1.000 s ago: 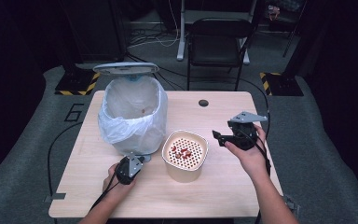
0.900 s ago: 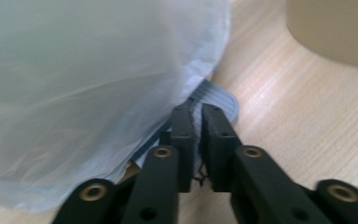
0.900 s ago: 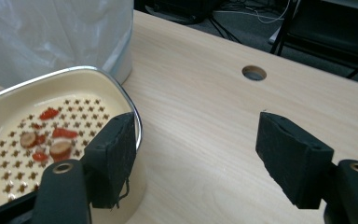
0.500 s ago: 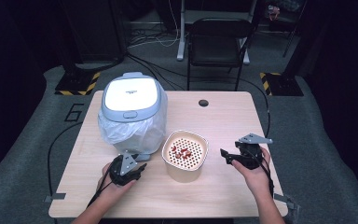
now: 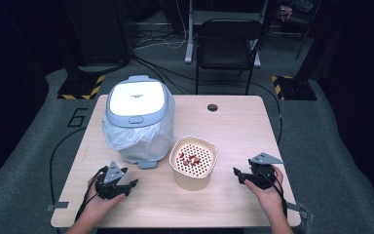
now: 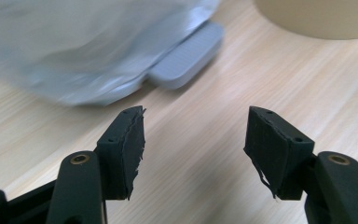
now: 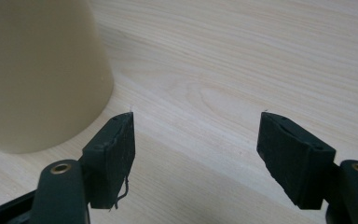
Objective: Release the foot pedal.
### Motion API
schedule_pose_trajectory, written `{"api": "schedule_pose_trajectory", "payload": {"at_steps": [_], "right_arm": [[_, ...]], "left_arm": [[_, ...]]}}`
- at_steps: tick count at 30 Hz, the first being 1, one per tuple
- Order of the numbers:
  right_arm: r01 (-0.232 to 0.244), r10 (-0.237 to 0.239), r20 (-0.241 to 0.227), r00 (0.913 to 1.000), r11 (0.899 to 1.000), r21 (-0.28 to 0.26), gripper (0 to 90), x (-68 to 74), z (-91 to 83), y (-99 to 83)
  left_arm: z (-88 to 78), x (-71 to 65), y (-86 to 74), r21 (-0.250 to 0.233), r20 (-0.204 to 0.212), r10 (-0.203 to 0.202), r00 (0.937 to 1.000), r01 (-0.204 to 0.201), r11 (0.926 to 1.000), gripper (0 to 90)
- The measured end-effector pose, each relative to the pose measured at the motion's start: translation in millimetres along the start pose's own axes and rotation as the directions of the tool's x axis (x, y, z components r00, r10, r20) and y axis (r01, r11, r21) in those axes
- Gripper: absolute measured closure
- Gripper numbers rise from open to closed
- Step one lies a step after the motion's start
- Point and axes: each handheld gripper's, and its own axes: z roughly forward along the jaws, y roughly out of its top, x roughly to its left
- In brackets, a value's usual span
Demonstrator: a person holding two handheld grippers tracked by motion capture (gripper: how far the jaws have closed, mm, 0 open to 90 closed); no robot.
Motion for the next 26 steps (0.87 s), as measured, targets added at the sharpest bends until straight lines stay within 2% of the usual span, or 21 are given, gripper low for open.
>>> {"api": "schedule_pose_trajectory", "payload": {"at_steps": [2,3,6,7,9,13,15,16,18,21,22,24,26], "right_arm": [[-0.005,0.005,-0.001,1.0,1.0,-0.011,27.9,-3.2,2.0,-4.3],[-0.013,0.013,0.004,0.9999,1.0,-0.008,27.8,-4.0,2.6,-6.2],[-0.018,0.018,0.018,0.9997,1.0,0.002,27.9,-6.5,5.8,-10.9],[-0.017,0.017,0.019,0.9997,1.0,-0.001,27.8,-7.4,7.3,-12.3],[-0.026,0.026,0.021,0.9994,1.0,0.006,27.9,-8.6,8.9,-14.2],[-0.035,0.035,0.024,0.9991,0.999,-0.001,27.8,-11.1,12.4,-17.7],[-0.044,0.044,0.029,0.9986,0.999,0.001,27.9,-11.7,13.3,-18.7],[-0.061,0.06,0.023,0.9979,0.998,0.007,27.5,-13.3,15.1,-20.2],[-0.059,0.058,0.031,0.9978,0.998,0.005,27.0,-15.1,16.3,-21.4],[-0.063,0.062,0.039,0.9973,0.998,0.004,26.2,-17.9,18.1,-23.7],[-0.077,0.077,0.044,0.9961,0.997,0.009,25.9,-17.9,19.2,-24.8],[-0.077,0.077,0.044,0.996,0.997,0.008,25.5,-18.8,21.1,-25.7],[-0.069,0.068,0.053,0.9963,0.997,0.015,25.0,-19.0,23.5,-26.5]], "left_arm": [[-1.4,8.7,-5.6,-0.003,-0.001,-0.052,0.9986,0.052,0.9986,37.1],[-1.5,13.8,-7.6,-0.008,-0.014,-0.049,0.9987,0.049,0.9988,37.1],[0.5,23.0,-14.5,-0.003,-0.024,-0.103,0.9944,0.103,0.9947,37.0],[1.1,27.3,-16.3,-0.001,-0.036,-0.094,0.9949,0.094,0.9955,36.9],[2.1,33.0,-19.8,0.015,-0.044,-0.102,0.9938,0.103,0.9946,36.7],[4.3,40.4,-25.0,0.014,-0.06,-0.166,0.9842,0.167,0.9858,36.4],[3.9,42.5,-25.2,0.013,-0.063,-0.168,0.9839,0.169,0.9856,36.0],[4.9,44.6,-26.6,-0.021,-0.072,-0.209,0.9752,0.208,0.9778,35.5],[4.7,46.5,-28.0,-0.014,-0.077,-0.229,0.9704,0.229,0.9734,34.7],[5.7,50.5,-30.4,-0.006,-0.092,-0.236,0.9675,0.236,0.9717,34.3],[5.5,51.6,-31.0,0.003,-0.091,-0.244,0.9655,0.245,0.9694,34.2],[6.4,54.1,-32.2,0.009,-0.095,-0.259,0.9614,0.261,0.9654,33.7],[7.0,54.7,-32.7,0.006,-0.101,-0.26,0.9603,0.262,0.965,33.5]]}}
